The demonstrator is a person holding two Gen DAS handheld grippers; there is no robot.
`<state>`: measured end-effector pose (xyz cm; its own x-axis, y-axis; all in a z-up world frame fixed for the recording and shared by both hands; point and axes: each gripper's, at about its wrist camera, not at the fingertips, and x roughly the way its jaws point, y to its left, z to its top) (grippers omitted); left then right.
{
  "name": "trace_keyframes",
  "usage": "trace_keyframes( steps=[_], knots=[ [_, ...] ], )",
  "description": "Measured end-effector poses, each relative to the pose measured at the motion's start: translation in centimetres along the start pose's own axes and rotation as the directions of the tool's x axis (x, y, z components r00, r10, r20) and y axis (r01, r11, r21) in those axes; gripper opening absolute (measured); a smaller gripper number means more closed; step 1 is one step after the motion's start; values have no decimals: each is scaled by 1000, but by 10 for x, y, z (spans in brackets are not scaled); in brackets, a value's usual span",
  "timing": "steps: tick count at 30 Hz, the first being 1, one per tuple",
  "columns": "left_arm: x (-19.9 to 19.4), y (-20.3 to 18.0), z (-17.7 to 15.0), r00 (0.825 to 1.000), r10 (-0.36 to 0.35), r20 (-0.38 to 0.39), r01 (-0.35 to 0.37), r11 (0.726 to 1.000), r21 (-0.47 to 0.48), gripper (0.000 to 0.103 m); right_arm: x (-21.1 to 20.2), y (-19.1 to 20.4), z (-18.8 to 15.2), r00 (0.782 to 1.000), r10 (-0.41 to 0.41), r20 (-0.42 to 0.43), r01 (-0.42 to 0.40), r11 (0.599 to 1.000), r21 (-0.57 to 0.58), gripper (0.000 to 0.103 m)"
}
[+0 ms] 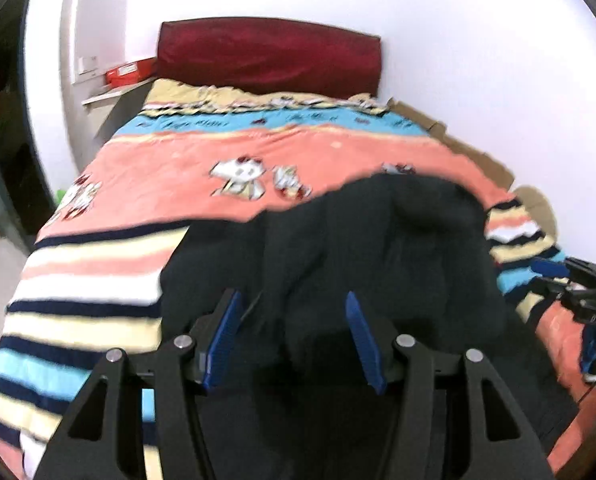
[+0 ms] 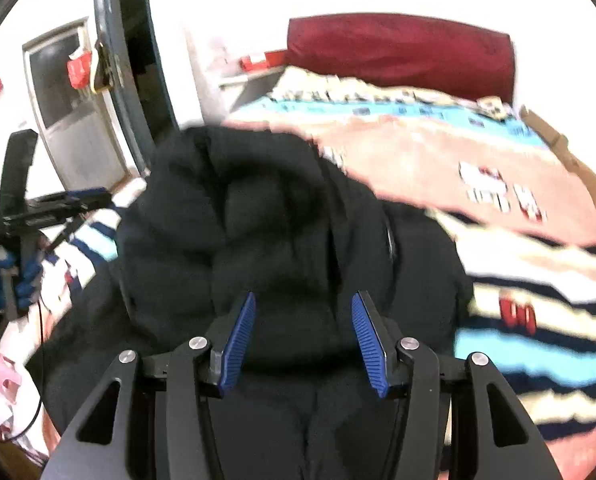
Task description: Fold large clothes
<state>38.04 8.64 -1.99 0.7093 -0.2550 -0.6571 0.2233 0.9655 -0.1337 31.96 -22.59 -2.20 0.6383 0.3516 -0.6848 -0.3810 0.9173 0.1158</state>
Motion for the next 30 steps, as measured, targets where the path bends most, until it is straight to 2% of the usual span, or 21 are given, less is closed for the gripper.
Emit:
trace_keyframes(
  steps=[5, 7, 9, 11, 15, 18, 20, 24, 26, 30],
  knots=[
    [32, -10, 50, 999, -42, 23, 43, 998, -45, 52, 27, 11, 65, 996, 62, 70, -66, 997, 50, 50],
    [47, -18, 63, 998, -65, 20, 66, 997, -49, 52, 35, 19, 81, 994, 70, 88, -76, 995, 67, 50],
    [65, -27, 69, 998, -64, -1, 64, 998, -26, 52, 54, 21, 97, 995, 68, 80, -75, 993, 94, 50],
    [80, -32, 61, 998, -59, -37, 59, 998, -2, 52, 72, 20, 99, 997, 61, 40, -65, 991, 115, 50],
    [86, -44, 17, 994, -44, -95, 52, 996, 77, 52, 92, 30, 68, 993, 90, -77, -87, 995, 44, 50],
    [77, -52, -19, 995, -18, -101, 32, 990, 141, 53, 89, 42, 35, 986, 81, -146, -91, 994, -61, 50],
    [62, -56, -37, 996, -21, -92, 36, 986, 160, 53, 78, 49, 13, 984, 78, -163, -98, 988, -116, 50],
    [48, -66, -69, 994, -17, -106, 35, 984, 175, 53, 60, 53, -16, 980, 74, -183, -102, 984, -144, 50],
    [52, -69, -83, 994, 2, -108, 17, 985, 175, 58, 61, 50, -28, 976, 88, -199, -112, 987, -117, 51],
    [78, -64, -90, 993, 26, -111, -8, 987, 161, 64, 75, 50, -46, 977, 38, -210, -68, 988, -139, 51]
  ],
)
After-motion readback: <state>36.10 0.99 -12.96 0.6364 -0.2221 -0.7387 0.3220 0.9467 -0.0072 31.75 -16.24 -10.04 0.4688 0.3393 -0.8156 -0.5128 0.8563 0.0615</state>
